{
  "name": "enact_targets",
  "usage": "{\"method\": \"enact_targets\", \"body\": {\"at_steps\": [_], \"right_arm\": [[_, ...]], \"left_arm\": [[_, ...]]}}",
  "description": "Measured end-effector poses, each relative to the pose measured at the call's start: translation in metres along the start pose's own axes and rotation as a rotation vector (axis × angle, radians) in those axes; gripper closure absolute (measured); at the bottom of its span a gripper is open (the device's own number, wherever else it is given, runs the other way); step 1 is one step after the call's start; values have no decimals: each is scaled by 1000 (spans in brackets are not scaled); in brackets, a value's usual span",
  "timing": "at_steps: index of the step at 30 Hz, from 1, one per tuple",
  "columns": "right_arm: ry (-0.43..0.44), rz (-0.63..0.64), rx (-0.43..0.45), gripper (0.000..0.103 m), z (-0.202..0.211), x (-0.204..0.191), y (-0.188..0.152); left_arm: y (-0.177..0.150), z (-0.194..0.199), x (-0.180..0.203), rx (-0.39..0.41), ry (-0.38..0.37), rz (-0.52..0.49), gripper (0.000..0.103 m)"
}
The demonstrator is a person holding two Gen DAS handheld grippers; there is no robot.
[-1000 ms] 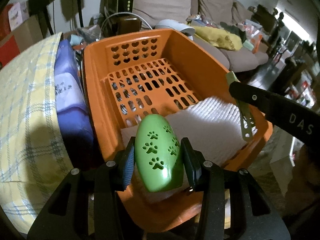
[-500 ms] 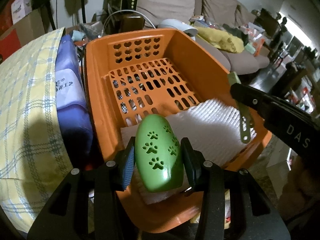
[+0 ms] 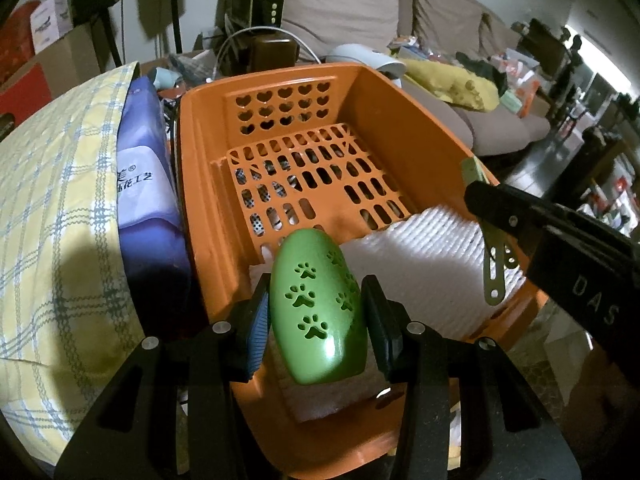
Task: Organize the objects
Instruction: 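Hold the green case low over the foam sheet with the left gripper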
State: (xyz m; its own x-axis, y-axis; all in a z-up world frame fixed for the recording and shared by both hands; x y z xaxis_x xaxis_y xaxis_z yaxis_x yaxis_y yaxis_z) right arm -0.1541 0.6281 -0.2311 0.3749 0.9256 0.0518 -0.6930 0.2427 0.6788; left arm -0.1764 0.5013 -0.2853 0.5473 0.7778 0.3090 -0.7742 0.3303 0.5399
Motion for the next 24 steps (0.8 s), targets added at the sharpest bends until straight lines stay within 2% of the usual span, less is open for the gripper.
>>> {"method": "enact_targets", "body": {"at_steps": [7, 20, 24], "right_arm": [[23, 25, -19, 78, -4, -6, -6], [30, 27, -51, 78, -9, -6, -11], [-15, 61, -44, 78, -10, -5, -13]], "left_arm": [[-2, -4, -2, -24, -18, 36, 62], [-3, -5, 17, -23, -91, 15, 62], [-4, -4, 24, -20, -112, 0, 62]]}}
Point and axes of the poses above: each gripper's, at about its wrist camera, not at the fingertips, and z roughly against the way its jaws point, x to its right, y to its top, the point moved 10 cm from there along -z, roughly the way its jaws point, and after that the axes turned 12 degrees about -y, right-handed, at the moved point
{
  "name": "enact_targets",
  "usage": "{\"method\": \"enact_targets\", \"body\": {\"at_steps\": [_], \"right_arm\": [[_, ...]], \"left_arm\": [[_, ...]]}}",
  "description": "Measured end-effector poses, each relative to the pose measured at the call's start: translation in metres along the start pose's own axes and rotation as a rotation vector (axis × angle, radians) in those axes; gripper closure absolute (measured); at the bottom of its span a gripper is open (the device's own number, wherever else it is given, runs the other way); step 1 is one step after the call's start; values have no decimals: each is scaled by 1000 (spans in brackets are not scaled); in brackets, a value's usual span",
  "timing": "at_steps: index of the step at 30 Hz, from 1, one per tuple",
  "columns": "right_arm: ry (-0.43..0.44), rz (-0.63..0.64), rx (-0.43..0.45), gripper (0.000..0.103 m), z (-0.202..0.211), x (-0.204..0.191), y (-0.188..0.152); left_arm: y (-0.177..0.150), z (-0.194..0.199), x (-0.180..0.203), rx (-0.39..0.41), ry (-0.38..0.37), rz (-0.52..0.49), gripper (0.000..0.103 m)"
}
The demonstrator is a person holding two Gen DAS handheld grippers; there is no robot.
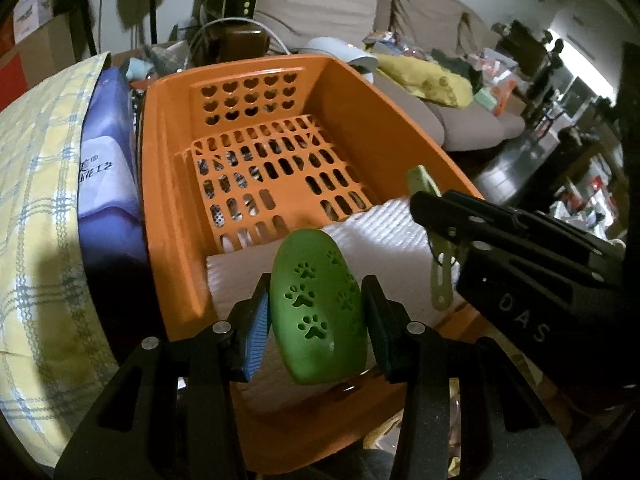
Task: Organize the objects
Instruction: 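Hold the green case low over the foam sheet with the left gripper, then open the left gripper to release the green case onto the foam sheet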
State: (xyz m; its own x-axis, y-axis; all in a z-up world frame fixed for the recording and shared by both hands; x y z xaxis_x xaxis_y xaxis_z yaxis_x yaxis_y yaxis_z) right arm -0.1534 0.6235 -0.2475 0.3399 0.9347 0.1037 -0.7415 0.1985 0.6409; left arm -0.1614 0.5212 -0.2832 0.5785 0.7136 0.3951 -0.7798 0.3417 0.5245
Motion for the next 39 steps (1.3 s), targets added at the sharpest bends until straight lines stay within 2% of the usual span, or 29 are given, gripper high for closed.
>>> {"method": "enact_targets", "body": {"at_steps": [26, 27, 30, 37, 39], "right_arm": [[8, -17, -47, 77, -6, 3, -7], [9, -27, -54, 76, -7, 4, -7], [6, -48, -63, 62, -7, 7, -7], [3, -66, -50, 56, -4, 10, -4], [-3, -75, -42, 50, -1, 13, -1]], "left_arm": [[-9, -6, 2, -25, 17, -3, 62], [-10, -6, 2, -33, 11, 0, 61], [-8, -2, 3, -26, 23, -4, 43], [-2, 17, -3, -1, 65, -38, 43], [-1, 22, -4, 4, 45, -36, 43]]}}
Point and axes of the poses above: each gripper's, at about its wrist camera, not at the fingertips, and z roughly against the way its jaws point, x to its right, y to its top, the point moved 10 cm from there along -z, roughly the way its jaws point, and after that the axes turned 12 degrees about -y, right-handed, at the moved point
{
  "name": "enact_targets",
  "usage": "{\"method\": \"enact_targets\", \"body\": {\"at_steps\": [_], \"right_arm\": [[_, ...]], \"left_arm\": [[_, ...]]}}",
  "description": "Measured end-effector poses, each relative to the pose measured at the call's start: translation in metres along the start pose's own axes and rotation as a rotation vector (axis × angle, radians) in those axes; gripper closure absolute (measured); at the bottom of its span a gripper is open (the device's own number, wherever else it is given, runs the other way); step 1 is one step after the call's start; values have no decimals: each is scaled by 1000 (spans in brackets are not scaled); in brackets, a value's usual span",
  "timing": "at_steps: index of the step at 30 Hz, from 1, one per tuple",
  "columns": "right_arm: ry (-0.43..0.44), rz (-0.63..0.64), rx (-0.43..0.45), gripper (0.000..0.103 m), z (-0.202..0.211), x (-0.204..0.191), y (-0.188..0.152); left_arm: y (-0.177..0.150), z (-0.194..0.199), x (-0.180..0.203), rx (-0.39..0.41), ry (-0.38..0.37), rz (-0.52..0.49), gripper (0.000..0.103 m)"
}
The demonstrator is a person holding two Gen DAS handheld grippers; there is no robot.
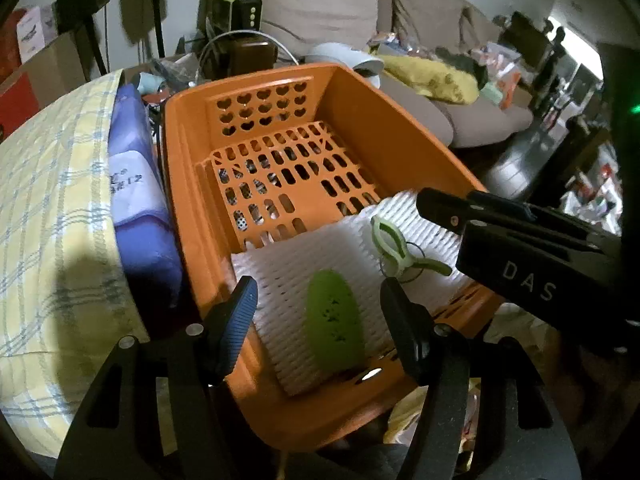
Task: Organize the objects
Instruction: 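Open the left gripper to release the green case onto the foam sheet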
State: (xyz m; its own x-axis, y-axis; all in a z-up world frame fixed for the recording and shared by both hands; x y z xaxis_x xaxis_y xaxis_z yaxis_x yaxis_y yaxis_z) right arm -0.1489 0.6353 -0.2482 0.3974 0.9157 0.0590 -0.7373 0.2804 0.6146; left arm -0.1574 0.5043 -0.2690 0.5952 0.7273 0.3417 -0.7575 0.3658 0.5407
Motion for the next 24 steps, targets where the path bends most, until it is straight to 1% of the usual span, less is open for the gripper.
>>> {"method": "enact_targets", "body": {"at_steps": [1, 3, 10, 11, 13, 14, 18, 24], "right_arm": [[-3, -3, 0, 48, 1, 1, 0], [11, -15, 2, 48, 3, 1, 2], [12, -4, 20, 47, 10, -3, 6], [18, -6, 28, 46, 13, -5, 8], [21, -3, 36, 41, 15, -8, 10], [19, -3, 39, 40, 16, -10, 10], [28, 1, 45, 40, 19, -15, 11], [23, -13, 51, 40, 22, -12, 13]], "left_arm": [[0, 3, 1, -3, -21, 0, 43], [1, 7, 0, -1, -33, 2, 43], [7, 25, -10, 28, -15, 3, 43], [7, 27, -11, 29, -16, 7, 43], [5, 30, -16, 29, -11, 15, 43], [4, 31, -17, 30, -10, 16, 43], [5, 38, -22, 35, -4, 17, 43], [13, 60, -32, 77, 6, 25, 43]]}}
Point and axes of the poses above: each gripper's, at about its wrist camera, not at the fingertips, and z roughly against the way its jaws point, x to its right, y to its top, the point moved 10 cm from there along -z, roughly the way its jaws point, and after that the axes turned 12 degrees about -y, right-handed, at the moved point
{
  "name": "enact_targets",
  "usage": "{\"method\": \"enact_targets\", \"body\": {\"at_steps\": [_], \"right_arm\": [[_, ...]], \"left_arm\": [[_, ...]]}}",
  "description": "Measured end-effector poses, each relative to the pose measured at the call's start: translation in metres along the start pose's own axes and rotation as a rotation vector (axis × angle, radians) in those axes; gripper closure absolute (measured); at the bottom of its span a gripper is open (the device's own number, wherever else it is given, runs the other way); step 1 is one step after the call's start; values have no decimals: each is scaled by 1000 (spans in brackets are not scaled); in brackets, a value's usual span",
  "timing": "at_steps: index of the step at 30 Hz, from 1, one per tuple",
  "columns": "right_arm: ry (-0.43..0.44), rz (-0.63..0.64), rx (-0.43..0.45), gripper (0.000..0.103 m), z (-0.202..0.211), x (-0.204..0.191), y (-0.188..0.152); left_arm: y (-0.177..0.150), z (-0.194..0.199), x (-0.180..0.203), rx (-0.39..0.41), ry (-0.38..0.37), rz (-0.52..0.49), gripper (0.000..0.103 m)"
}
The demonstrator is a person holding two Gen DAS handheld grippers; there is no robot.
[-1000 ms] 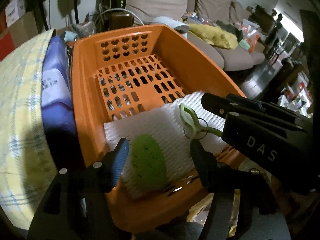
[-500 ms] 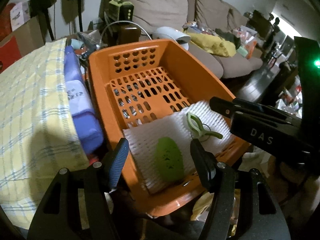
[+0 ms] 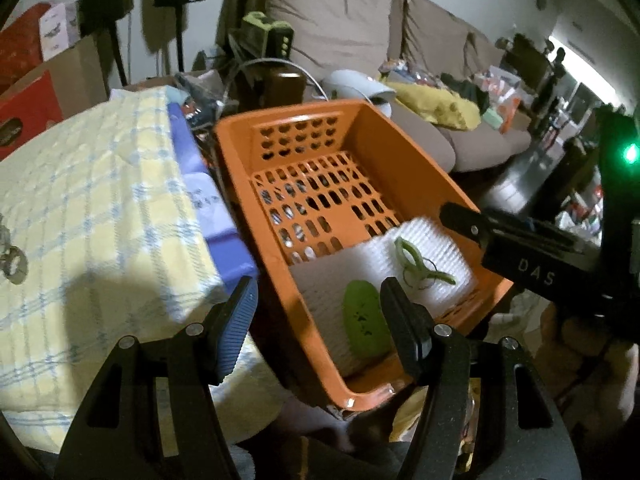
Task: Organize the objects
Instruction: 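Open the left gripper to release the green case onto the foam sheet, then withdraw both grippers from the basket toward the plaid table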
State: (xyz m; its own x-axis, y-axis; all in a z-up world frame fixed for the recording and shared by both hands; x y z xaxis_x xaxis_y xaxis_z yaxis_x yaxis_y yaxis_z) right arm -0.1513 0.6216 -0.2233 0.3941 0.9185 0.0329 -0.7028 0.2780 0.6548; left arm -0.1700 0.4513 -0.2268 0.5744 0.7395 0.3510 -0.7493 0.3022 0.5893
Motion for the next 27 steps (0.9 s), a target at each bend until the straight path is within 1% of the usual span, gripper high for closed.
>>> {"method": "enact_targets", "body": {"at_steps": [3, 5, 9, 13, 15, 18, 19, 21, 23, 24, 25, 27], "right_arm": [[9, -23, -14, 40, 0, 1, 0], [4, -28, -8, 40, 2, 1, 1], [11, -15, 5, 40, 8, -5, 5], [15, -11, 18, 40, 14, -7, 7], [20, -14, 25, 39, 18, -9, 9], [29, -20, 36, 39, 23, -10, 12], [28, -19, 40, 39, 25, -10, 13], [26, -17, 45, 39, 27, -9, 15], [28, -20, 51, 39, 30, -9, 17], [30, -22, 56, 38, 32, -10, 18], [30, -22, 59, 37, 34, -10, 19], [26, -18, 72, 34, 39, -12, 21]], "left_arm": [[3, 8, -4, 19, 2, 15, 43], [4, 11, -4, 26, 4, 7, 43], [10, 24, -5, 60, 62, -43, 43], [15, 42, -9, 85, 75, -57, 43], [17, 54, -16, 100, 76, -44, 43], [17, 74, -26, 120, 53, -7, 43], [18, 80, -29, 133, 45, -7, 43], [21, 99, -28, 183, 27, -42, 42], [24, 115, -27, 221, 38, -71, 29], [27, 125, -28, 248, 53, -83, 15], [31, 134, -30, 281, 67, -92, 8], [37, 145, -36, 306, 84, -84, 6]]}}
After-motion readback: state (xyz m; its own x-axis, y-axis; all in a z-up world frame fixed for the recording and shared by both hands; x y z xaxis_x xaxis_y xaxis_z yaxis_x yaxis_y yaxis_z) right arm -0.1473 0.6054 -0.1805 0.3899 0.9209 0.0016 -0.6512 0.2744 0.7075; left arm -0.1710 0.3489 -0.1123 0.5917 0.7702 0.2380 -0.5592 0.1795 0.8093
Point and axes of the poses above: each gripper's, at about its wrist camera, not at the fingertips, and z roughly against the way its jaws point, x to its right, y to its top, the point moved 10 cm from there along -z, roughly the way its jaws point, and after that the axes turned 12 degrees about -y, right-handed, at the moved point
